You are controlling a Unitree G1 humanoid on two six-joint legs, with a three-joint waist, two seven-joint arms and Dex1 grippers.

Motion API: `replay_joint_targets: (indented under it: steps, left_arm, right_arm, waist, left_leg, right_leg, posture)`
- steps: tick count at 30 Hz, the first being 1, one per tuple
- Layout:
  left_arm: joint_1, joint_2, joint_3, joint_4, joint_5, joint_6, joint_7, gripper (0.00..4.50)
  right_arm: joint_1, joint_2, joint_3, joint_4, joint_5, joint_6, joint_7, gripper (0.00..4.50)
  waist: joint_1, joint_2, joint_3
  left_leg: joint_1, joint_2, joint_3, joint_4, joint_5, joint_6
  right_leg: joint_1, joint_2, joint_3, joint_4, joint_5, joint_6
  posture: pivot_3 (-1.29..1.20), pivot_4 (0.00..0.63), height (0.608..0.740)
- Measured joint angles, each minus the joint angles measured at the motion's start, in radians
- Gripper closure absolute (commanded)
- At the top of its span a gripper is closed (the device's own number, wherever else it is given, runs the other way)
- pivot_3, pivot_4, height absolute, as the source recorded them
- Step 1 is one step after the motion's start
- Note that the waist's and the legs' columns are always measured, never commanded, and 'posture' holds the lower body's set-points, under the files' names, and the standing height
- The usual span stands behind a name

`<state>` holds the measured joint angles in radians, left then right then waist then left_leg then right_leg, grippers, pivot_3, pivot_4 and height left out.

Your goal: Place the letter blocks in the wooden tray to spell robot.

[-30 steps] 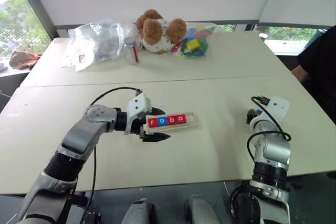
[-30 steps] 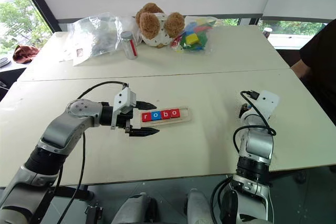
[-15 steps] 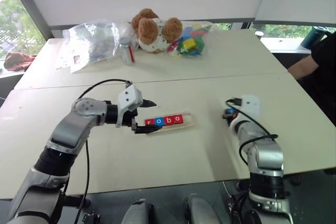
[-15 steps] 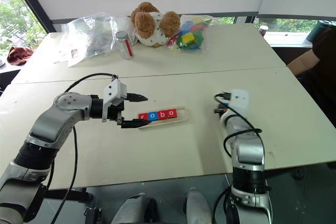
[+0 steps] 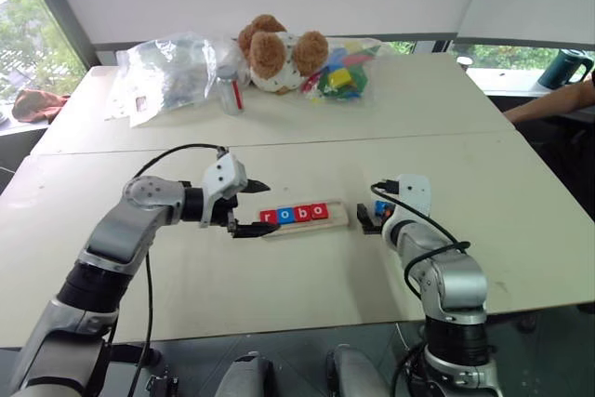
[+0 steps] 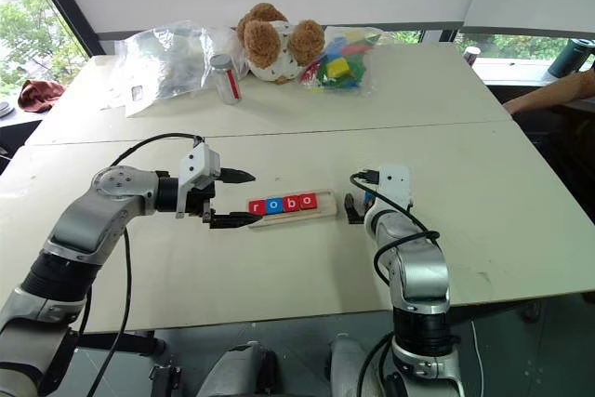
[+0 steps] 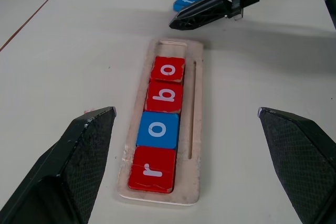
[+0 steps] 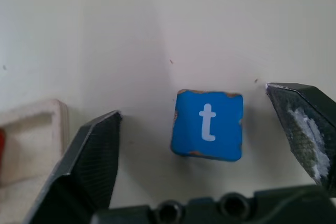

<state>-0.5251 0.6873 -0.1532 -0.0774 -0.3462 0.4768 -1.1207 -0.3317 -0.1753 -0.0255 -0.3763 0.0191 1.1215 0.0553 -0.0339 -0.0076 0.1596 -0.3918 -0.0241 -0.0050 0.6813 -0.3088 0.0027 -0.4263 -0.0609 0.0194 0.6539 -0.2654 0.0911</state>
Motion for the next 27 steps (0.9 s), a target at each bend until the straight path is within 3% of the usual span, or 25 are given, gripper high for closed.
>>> replay_joint_targets:
  steps: [4,6,9,12,15,19,27]
  left_arm:
    - [0.001,0.032,0.023,0.002,-0.010,0.013,-0.017,0.00]
    - [0.001,0.044,0.024,0.005,-0.015,0.015,-0.029,0.00]
    - [0.001,0.070,0.031,0.022,-0.015,0.015,-0.045,0.00]
    - [0.001,0.093,0.038,0.041,-0.013,0.013,-0.057,0.00]
    - [-0.002,0.096,0.044,0.046,-0.010,0.005,-0.058,0.00]
    - [0.006,0.102,0.054,0.038,-0.007,0.000,-0.048,0.00]
    - [0.086,0.112,0.075,-0.044,-0.016,0.034,-0.003,0.00]
  right_arm:
    - [-0.103,-0.153,-0.008,-0.014,0.074,-0.023,0.166,0.04]
    - [-0.152,-0.310,-0.024,-0.003,0.150,-0.102,0.358,0.04]
    - [-0.099,-0.549,-0.009,0.087,0.232,-0.350,0.733,0.04]
    - [-0.060,-0.664,0.044,0.285,0.235,-0.609,1.005,0.04]
    - [-0.115,-0.679,0.106,0.531,0.195,-0.829,1.167,0.04]
    - [-0.247,-0.657,0.157,0.803,0.133,-1.024,1.262,0.04]
    - [-0.371,-0.584,0.191,1.085,0.069,-1.180,1.316,0.04]
  waist:
    - [-0.003,0.001,0.001]
    - [0.000,0.000,0.001]
    - [0.017,0.000,0.001]
    - [0.019,-0.001,0.002]
    - [0.014,-0.001,0.002]
    - [0.014,-0.001,0.002]
    - [0.023,-0.001,0.002]
  left_leg:
    - [0.000,0.000,0.000,0.000,0.000,0.000]
    - [0.000,0.001,-0.001,-0.001,-0.001,0.001]
    - [0.000,0.002,-0.002,-0.001,-0.003,0.005]
    - [0.000,0.001,0.002,0.000,-0.003,0.006]
    - [0.001,0.001,0.004,0.002,-0.003,0.005]
    - [0.001,0.002,0.003,0.001,-0.003,0.005]
    - [-0.001,0.001,0.003,0.001,-0.002,0.003]
  right_leg:
    - [0.000,0.001,0.000,0.000,0.000,0.000]
    - [0.001,0.001,-0.002,-0.002,0.000,0.000]
    - [0.003,0.004,-0.004,-0.006,0.000,0.000]
    - [0.004,0.003,-0.003,-0.008,0.000,0.001]
    - [0.004,0.001,-0.001,-0.006,0.000,0.001]
    - [0.003,0.001,0.000,-0.005,0.000,0.001]
    - [0.001,-0.002,-0.001,-0.005,0.000,0.001]
  posture:
    - [0.00,0.150,0.740]
    - [0.00,0.150,0.740]
    - [0.00,0.150,0.740]
    - [0.00,0.150,0.740]
    - [0.00,0.150,0.740]
    - [0.00,0.150,0.740]
    - [0.00,0.150,0.740]
